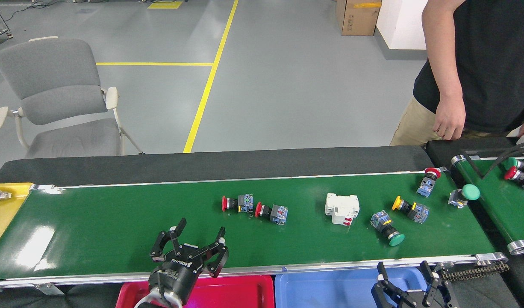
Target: Pick switch part from conveyor to tray
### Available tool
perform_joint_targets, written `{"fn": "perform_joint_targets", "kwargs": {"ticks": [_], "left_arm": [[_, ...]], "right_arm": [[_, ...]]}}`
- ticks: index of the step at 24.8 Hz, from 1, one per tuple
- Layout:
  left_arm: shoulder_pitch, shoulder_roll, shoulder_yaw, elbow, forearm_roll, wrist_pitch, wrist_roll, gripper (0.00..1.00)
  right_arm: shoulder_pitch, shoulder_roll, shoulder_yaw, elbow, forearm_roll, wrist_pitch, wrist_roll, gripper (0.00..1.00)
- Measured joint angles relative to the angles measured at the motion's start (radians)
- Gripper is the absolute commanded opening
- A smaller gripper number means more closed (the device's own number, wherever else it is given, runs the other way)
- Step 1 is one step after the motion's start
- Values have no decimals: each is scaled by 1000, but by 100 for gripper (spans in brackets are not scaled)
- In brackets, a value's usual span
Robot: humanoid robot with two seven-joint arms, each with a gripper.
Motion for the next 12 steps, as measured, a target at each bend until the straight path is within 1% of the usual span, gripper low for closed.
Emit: {"fn": "perform_joint_targets", "kwargs": {"ticks": [4,7,8,9,10,11,12], "left_arm": [[-26,0,-2,55,0,13,-5,100],[-82,-1,-1,131,0,16,-6,100],[-105,-1,1,163,0,17,-6,100],[-125,-1,3,190,0,17,-6,100],[-144,0,4,214,0,18,-6,100],[-157,0,5,228,0,18,-6,100],[-166,0,5,239,1,19,-6,100]], "right_arm": [[-113,-8,46,80,3,3,63,100],[-182,-8,84,138,3,6,110,99],[-207,-7,97,160,3,7,131,96],[-229,-7,107,179,4,8,147,86],[-246,-7,118,195,4,9,160,57],[-258,-7,129,208,4,10,166,43],[-269,-7,140,218,4,13,173,31]]}}
